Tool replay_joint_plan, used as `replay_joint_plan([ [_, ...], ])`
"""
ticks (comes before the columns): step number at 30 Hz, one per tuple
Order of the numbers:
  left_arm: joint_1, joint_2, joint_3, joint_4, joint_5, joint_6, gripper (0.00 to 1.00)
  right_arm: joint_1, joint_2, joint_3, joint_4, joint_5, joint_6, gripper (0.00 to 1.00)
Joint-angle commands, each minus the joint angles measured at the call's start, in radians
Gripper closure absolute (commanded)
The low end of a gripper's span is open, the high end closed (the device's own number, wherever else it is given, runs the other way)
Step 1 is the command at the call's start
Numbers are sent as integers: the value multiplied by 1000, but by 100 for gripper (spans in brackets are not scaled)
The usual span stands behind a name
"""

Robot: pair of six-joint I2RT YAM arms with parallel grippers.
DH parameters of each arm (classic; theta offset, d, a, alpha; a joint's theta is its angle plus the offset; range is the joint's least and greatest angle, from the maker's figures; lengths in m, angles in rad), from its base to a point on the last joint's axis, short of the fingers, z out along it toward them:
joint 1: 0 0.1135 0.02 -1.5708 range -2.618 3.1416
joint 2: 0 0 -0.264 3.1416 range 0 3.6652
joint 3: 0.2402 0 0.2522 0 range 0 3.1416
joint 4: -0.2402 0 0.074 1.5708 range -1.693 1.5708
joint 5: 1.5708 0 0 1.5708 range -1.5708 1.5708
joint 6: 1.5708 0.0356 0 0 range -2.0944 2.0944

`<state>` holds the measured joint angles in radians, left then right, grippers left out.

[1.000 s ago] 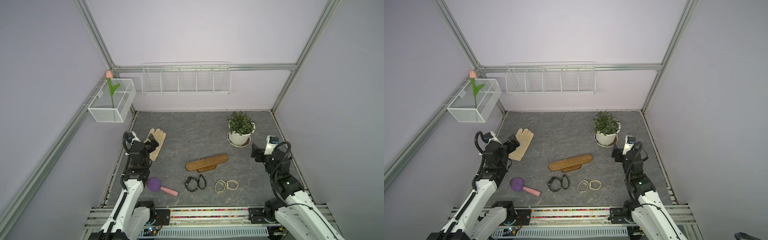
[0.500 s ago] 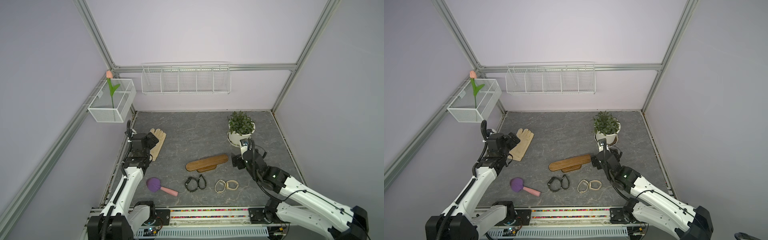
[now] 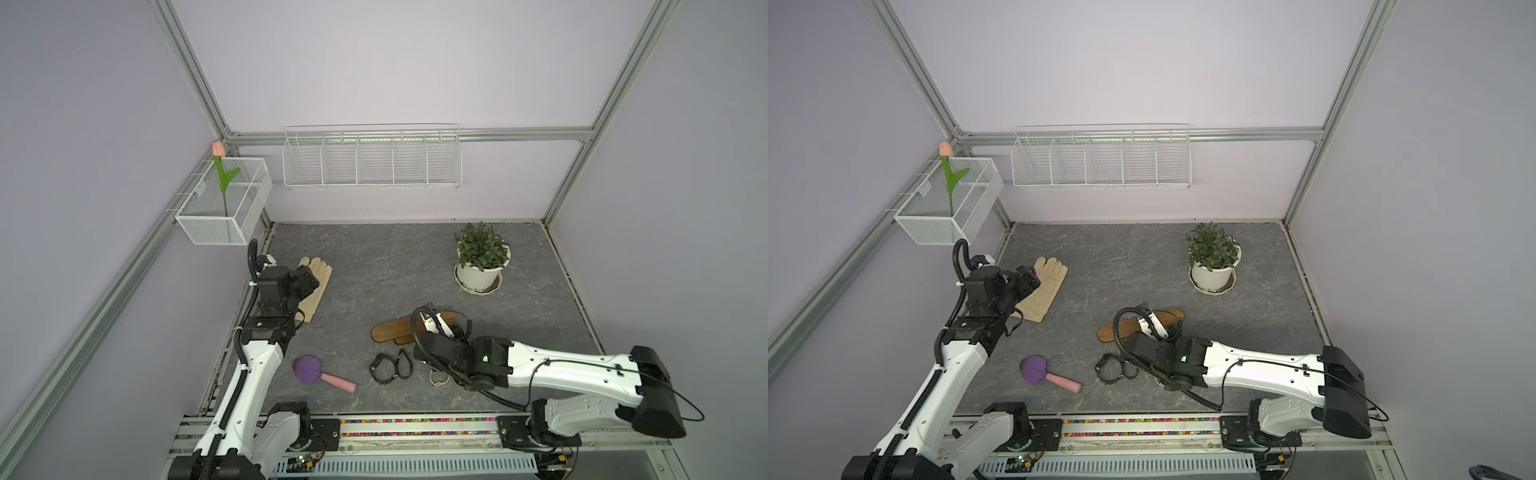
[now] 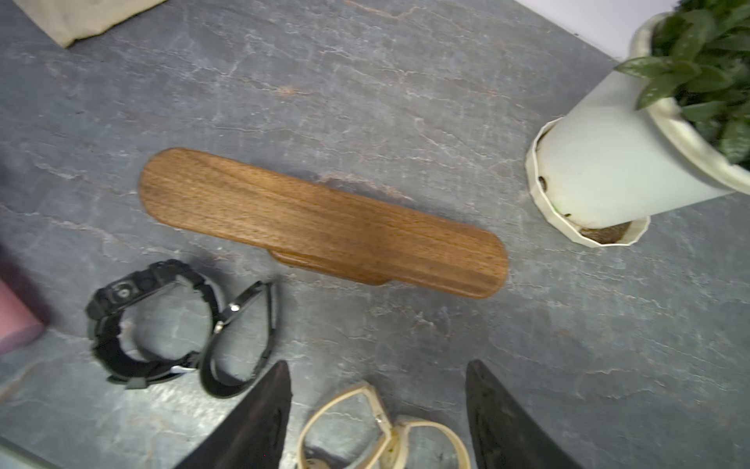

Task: Place watch on stand
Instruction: Pick up the watch at the center of the board.

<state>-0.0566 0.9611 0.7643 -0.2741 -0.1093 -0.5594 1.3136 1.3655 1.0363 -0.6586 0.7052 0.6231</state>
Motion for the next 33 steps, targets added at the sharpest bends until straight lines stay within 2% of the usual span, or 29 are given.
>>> replay_joint_plan([
  [1,-2,-35,-7,21,45,6,15,15,60,48,9,-112,71,32],
  [5,-2,-37,-9,15,57,8,17,16,133,91,68,-250,62,41],
  [9,-2,-29,-13,9,55,3,17,17,207,167,59,-337,26,46],
  [14,-2,-30,-14,12,57,-2,17,15,289,253,37,-448,-28,47],
  [23,-2,-36,-16,7,56,3,17,12,505,444,-88,-661,-71,39],
  [33,-2,-46,-28,19,54,6,17,3,600,490,-127,-683,-53,39],
])
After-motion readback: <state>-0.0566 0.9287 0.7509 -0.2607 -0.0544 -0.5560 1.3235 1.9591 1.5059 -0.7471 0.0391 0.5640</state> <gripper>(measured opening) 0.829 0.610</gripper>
